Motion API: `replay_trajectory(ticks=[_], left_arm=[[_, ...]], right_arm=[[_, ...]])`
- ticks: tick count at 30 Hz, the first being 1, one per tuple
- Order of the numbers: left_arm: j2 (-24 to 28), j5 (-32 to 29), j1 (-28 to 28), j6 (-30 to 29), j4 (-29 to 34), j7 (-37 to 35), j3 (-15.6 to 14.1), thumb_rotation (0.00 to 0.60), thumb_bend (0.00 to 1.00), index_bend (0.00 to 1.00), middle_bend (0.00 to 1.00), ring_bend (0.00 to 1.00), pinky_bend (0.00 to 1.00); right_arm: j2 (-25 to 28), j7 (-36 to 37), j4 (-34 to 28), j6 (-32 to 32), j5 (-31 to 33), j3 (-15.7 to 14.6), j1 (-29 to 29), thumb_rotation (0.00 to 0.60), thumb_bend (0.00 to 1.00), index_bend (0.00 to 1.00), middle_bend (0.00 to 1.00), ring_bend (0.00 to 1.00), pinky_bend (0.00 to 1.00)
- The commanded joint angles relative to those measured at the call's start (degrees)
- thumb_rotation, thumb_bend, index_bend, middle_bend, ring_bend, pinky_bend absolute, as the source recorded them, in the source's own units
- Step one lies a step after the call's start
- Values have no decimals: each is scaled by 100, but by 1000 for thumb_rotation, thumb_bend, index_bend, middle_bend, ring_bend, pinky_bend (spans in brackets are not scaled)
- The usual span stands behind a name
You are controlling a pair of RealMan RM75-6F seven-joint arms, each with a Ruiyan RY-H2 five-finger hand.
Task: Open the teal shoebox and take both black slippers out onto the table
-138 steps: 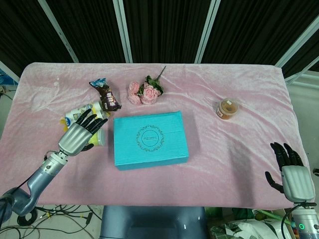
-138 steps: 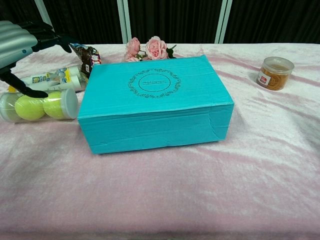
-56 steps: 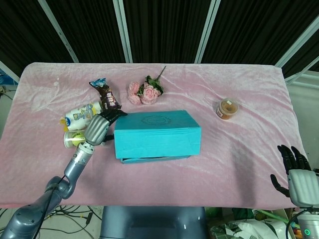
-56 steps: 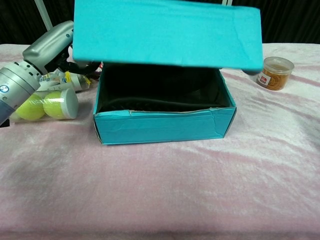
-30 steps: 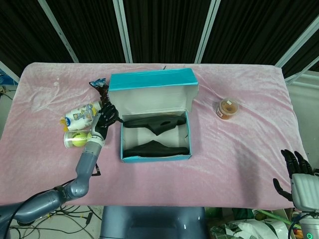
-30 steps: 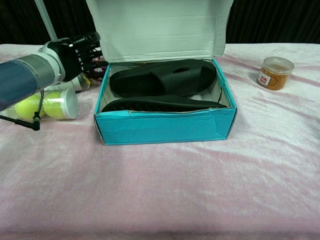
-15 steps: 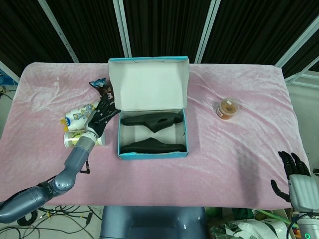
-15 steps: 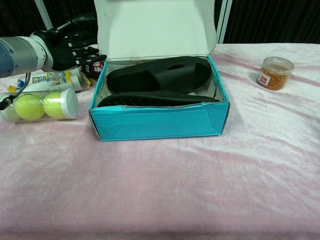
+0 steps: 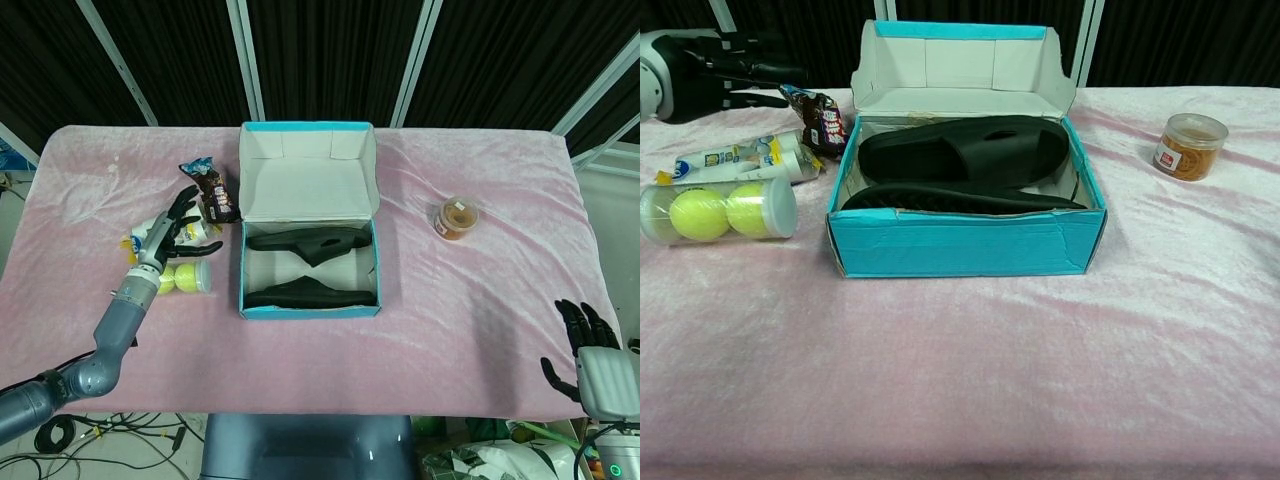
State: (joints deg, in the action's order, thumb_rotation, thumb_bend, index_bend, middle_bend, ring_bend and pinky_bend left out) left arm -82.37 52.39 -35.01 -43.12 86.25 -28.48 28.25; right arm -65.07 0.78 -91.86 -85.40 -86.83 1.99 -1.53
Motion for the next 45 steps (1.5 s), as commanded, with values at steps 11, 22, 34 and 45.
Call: replay_trajectory(ticks=[11, 22, 34, 45], left_arm=[[-176, 639, -540, -2227, 680, 4557, -939, 600, 137, 147, 200, 92, 293], [-1255, -222, -1625, -1801, -220, 5823, -638, 600, 159, 206, 267, 188, 341], [-1954, -644, -2269, -1600, -908, 6017, -481, 600, 159, 218, 329, 215, 312], [-2299, -623, -2526, -1594, -1317, 6119, -560, 600, 159, 200, 376, 240, 305]], right_arm=[[13, 10, -7, 49, -105, 9, -91, 600, 266, 0, 75, 0, 139], [30, 148, 93, 12, -69, -7, -48, 600, 266, 0, 75, 0, 139], [52, 290, 198, -31, -11, -5, 4, 600, 267, 0, 75, 0, 139], [47, 425, 309, -28, 21, 0, 24, 600, 267, 0, 75, 0, 139]])
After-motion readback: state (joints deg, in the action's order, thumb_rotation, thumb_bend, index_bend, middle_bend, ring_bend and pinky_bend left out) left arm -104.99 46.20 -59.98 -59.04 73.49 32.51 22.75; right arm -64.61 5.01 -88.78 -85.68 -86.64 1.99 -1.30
